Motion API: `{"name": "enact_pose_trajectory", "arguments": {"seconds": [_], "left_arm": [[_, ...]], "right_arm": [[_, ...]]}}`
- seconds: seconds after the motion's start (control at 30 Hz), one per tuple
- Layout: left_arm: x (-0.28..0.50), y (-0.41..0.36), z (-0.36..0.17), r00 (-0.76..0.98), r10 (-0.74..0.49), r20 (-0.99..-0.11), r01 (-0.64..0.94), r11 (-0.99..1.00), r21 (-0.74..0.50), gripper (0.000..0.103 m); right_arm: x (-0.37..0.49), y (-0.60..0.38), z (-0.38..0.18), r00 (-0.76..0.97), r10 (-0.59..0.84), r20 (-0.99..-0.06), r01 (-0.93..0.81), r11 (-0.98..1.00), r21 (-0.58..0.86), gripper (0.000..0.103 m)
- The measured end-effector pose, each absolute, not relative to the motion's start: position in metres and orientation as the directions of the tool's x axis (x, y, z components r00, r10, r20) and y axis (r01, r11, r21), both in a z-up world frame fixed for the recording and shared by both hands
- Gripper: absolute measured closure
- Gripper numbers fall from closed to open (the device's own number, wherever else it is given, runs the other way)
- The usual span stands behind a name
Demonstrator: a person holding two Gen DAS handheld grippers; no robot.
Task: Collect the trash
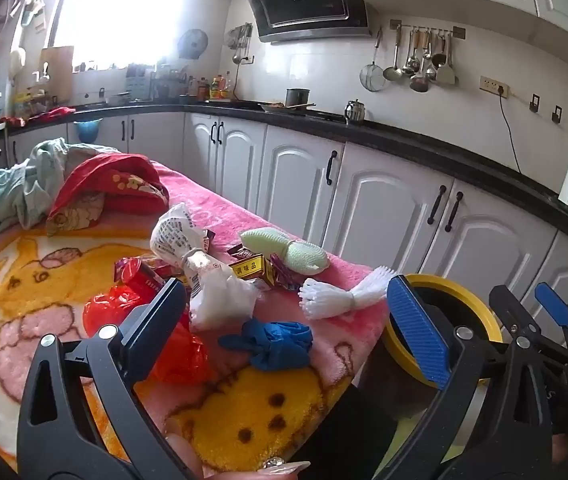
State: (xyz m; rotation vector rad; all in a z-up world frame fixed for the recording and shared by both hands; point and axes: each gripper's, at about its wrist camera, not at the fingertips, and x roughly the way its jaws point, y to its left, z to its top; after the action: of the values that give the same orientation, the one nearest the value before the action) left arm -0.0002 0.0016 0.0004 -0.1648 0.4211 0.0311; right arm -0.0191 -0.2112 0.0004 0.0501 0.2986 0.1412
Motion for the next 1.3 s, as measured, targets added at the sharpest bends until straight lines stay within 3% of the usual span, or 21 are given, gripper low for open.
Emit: {"name": "enact_pose_trajectory", "arguments": {"seconds": [1.3], "left_arm": [[-0.006,-0.001,0.004,0.919,-0.003,-0.394,-0.061,0.987,-0.15,0.011]], "right_arm": [[-0.02,-0.215,0.003,0.946,0.15,-0.288,-0.133,0.988,0.077,0.006]]}}
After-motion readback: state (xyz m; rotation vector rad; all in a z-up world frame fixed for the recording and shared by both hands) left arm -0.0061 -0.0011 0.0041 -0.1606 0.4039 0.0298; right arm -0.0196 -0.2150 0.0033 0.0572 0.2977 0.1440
